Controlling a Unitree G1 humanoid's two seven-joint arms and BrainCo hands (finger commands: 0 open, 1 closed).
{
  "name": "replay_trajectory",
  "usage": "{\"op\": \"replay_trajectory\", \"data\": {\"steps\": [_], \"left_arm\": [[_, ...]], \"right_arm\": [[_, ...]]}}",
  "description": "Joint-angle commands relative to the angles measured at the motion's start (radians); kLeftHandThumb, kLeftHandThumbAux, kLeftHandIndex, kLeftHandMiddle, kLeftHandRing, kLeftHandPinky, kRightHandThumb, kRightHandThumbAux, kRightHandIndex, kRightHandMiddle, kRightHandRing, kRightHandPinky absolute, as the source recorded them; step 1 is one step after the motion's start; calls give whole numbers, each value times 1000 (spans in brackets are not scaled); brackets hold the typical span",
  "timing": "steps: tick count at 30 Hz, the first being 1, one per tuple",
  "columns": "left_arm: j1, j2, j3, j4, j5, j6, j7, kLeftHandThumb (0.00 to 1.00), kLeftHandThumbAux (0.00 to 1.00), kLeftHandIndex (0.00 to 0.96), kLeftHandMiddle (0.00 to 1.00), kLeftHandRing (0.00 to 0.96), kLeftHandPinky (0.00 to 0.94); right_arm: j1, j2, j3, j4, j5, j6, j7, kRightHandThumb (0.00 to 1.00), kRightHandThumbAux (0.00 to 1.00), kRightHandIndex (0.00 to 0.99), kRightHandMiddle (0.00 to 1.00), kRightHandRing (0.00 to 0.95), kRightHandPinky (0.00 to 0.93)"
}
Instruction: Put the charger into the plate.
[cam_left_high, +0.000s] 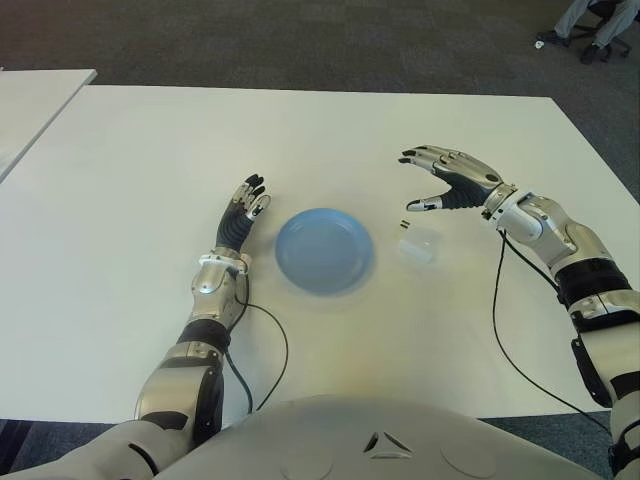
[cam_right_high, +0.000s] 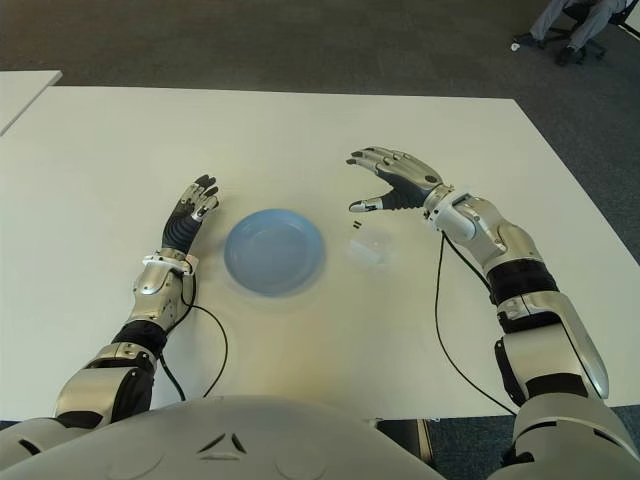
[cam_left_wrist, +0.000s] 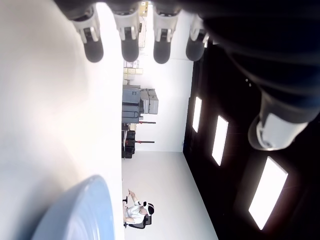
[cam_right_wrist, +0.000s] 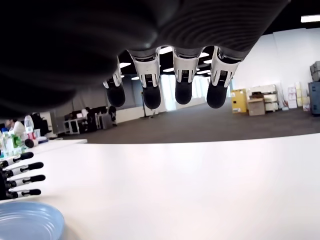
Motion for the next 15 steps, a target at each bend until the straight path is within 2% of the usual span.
{"op": "replay_trajectory", "data": {"steps": [1, 15], "left_arm": [[18, -1, 1, 32, 2, 21, -16, 0, 470, 0, 95, 86, 65], [21, 0, -2, 32, 7, 24, -11, 0, 478, 0, 91, 76, 44]], "right_arm": [[26, 3, -3, 11, -13, 2, 5, 261, 149, 0, 0, 0, 0], [89, -3, -16, 2, -24, 10, -33, 259, 145, 0, 0, 0, 0]]}}
